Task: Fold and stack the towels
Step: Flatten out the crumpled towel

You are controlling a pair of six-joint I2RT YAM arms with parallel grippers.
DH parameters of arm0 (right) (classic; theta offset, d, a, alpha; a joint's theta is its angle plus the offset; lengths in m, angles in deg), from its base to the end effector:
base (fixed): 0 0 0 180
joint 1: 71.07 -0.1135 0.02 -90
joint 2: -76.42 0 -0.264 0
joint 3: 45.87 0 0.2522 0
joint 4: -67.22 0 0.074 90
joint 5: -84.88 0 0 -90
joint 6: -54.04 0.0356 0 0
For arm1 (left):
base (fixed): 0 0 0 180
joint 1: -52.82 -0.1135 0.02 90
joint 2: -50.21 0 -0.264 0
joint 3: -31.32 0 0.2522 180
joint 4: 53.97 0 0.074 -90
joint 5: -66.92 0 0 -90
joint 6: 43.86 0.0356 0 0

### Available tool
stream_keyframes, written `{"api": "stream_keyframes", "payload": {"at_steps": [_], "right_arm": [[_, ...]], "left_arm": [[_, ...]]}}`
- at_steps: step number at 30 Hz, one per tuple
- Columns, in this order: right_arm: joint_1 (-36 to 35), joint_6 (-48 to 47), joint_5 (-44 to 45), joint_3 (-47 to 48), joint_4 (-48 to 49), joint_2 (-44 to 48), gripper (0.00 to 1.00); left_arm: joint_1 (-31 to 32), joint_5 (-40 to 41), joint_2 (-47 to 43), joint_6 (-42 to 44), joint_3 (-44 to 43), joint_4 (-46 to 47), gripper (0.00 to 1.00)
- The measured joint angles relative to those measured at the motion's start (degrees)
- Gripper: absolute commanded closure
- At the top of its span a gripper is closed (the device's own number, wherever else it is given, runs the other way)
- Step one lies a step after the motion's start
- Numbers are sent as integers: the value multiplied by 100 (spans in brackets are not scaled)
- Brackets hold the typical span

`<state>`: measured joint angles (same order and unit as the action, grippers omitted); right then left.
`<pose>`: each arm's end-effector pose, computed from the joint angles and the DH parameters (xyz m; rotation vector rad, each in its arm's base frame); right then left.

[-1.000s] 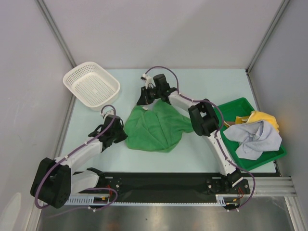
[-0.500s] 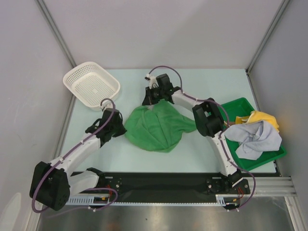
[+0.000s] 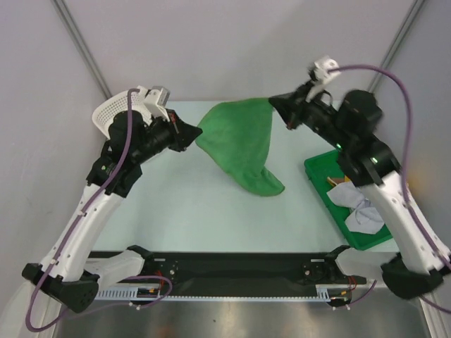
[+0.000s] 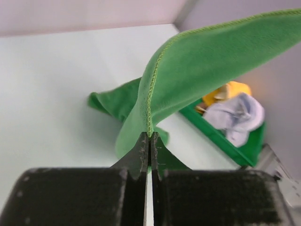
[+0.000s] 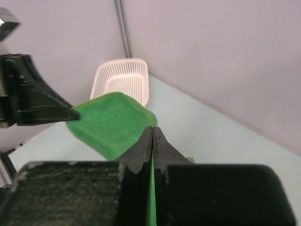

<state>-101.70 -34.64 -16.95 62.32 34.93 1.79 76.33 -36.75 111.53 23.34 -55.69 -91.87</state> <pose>0.2278 0.1433 0.5099 -0.5586 1.4782 0.5987 0.2045 -0.0982 0.4315 0.1893 1.8383 -0.7863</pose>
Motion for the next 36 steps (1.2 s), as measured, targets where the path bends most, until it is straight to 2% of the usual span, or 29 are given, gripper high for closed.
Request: {"api": "stream_keyframes", "payload": {"at_steps": [4,7,14,22,28,33,36], "right_arm": [[-179,-94,267,-608,-229,1432,100],[-271,-98,391,-916,-498,2072,100],[-341,-28,361,-1176,-1071,2839,100],[-339,234,212,-968,-1005,3574,100],[-223,463,90,-922,-612,3742,100],[-59,308,555,-922,-365,3311,100],[-7,81,951,-898,7,2590,100]], "left_arm": [[564,-538,-94,229,-407,-63,100],[1058,-734,-267,365,-520,-210,100],[1982,-780,-380,651,-1226,-590,100],[2127,-903,-452,684,-2238,-861,100],[2144,-1025,-492,737,-2717,-1137,100],[2155,-140,-39,1198,-3071,-1593,100],[1912,313,560,1591,-3274,-1733,100]]}}
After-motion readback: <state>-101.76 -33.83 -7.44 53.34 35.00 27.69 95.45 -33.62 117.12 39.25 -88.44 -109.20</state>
